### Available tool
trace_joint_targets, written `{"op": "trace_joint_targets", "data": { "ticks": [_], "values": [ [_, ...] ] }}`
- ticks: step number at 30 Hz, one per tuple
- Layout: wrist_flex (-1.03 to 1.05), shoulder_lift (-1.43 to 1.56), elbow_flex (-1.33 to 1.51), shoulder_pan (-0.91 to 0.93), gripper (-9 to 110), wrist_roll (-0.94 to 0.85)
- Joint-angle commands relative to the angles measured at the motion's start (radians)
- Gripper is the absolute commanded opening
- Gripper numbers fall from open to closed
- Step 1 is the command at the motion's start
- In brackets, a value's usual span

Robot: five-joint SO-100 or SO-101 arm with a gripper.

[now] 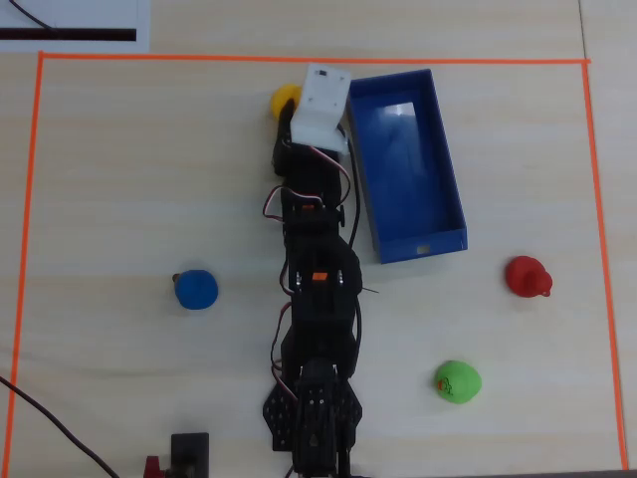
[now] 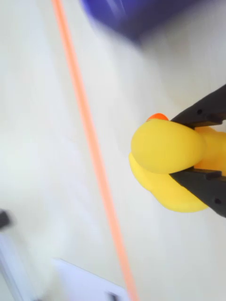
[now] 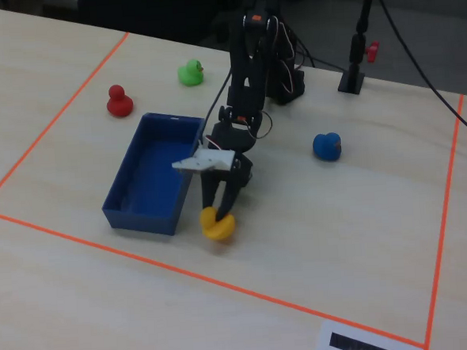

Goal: Grasp yellow duck and put it into box.

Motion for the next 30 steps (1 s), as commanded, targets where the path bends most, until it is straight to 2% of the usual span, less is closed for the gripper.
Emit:
{"op": "trace_joint_targets", "data": {
  "ticks": [1,6,9,17,21,30],
  "values": [
    [0.127,0.316,-0.011,0.109,0,-0.025],
    [0.641,0.623,-0.129,0.242,0,-0.043],
    [0.765,0.716,-0.114,0.295,0,-0.112],
    [0.733,0.772,0.077,0.385,0,-0.216],
    [0.635,0.778,0.189,0.433,0,-0.288],
    [0.565,0.716,0.282,0.512,0,-0.456]
  ]
}}
